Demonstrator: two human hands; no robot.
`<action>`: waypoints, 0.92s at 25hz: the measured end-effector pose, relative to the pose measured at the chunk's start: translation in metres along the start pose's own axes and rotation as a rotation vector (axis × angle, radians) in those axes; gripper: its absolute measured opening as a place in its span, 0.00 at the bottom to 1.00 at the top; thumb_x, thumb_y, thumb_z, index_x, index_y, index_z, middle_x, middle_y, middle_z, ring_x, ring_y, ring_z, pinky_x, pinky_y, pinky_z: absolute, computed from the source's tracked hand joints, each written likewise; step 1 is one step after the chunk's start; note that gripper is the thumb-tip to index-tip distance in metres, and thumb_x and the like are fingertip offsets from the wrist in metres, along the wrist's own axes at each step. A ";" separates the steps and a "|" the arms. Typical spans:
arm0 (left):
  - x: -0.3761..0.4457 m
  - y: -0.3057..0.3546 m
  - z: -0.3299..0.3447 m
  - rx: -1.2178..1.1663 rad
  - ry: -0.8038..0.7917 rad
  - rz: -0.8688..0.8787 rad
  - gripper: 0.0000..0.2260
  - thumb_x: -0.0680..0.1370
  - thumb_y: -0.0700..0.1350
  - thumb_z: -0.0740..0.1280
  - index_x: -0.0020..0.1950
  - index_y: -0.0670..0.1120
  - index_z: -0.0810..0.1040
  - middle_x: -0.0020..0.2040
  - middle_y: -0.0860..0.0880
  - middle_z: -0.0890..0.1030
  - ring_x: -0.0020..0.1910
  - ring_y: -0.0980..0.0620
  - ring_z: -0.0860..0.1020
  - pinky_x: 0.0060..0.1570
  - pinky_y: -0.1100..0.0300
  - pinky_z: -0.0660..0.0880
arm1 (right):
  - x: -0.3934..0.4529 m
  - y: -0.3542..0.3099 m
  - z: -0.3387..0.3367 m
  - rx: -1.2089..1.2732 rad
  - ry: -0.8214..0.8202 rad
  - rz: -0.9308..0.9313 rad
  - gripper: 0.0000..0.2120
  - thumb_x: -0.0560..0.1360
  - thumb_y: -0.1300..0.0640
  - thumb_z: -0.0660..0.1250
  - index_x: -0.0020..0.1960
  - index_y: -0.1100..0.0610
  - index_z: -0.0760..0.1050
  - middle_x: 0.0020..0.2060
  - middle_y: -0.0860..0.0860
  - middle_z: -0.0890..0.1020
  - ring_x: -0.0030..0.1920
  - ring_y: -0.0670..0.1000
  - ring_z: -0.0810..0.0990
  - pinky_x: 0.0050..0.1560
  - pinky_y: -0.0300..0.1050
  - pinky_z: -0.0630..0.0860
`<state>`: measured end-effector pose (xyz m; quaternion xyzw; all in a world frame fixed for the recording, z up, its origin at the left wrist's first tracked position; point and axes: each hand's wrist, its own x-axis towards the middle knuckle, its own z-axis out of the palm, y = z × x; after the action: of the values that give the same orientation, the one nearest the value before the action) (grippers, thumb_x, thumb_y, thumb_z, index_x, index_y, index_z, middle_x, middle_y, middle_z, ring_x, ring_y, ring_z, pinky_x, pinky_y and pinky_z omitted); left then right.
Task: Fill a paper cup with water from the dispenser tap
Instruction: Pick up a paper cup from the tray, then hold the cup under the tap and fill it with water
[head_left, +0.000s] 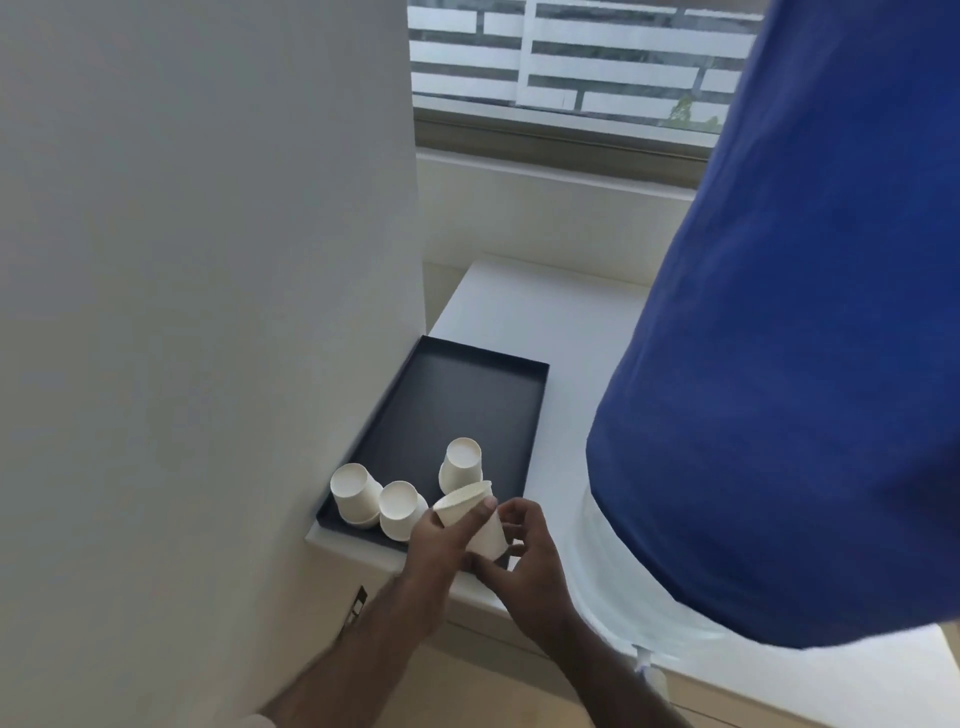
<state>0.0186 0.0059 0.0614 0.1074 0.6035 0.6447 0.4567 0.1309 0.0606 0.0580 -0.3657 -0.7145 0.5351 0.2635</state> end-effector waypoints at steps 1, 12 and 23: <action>-0.005 0.000 -0.003 0.064 0.008 0.050 0.18 0.68 0.48 0.80 0.55 0.43 0.83 0.42 0.47 0.87 0.41 0.50 0.86 0.35 0.60 0.80 | -0.008 -0.006 -0.002 -0.001 -0.013 -0.024 0.26 0.64 0.64 0.78 0.57 0.56 0.69 0.50 0.45 0.80 0.47 0.40 0.79 0.40 0.31 0.75; -0.083 -0.042 -0.021 0.404 -0.036 0.292 0.25 0.62 0.44 0.76 0.55 0.57 0.73 0.51 0.55 0.82 0.47 0.64 0.81 0.42 0.72 0.76 | -0.108 -0.020 -0.034 -0.298 0.047 -0.106 0.25 0.68 0.57 0.74 0.61 0.43 0.71 0.56 0.34 0.76 0.57 0.38 0.74 0.54 0.34 0.72; -0.114 -0.152 0.034 0.550 0.035 0.360 0.27 0.60 0.50 0.78 0.55 0.61 0.74 0.51 0.66 0.79 0.51 0.59 0.79 0.50 0.61 0.77 | -0.142 0.035 -0.151 -0.739 0.063 -0.056 0.17 0.72 0.56 0.71 0.60 0.53 0.76 0.54 0.45 0.79 0.52 0.48 0.78 0.53 0.44 0.76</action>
<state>0.1761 -0.0750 -0.0163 0.3205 0.7342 0.5296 0.2789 0.3398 0.0379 0.0702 -0.4327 -0.8607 0.2221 0.1500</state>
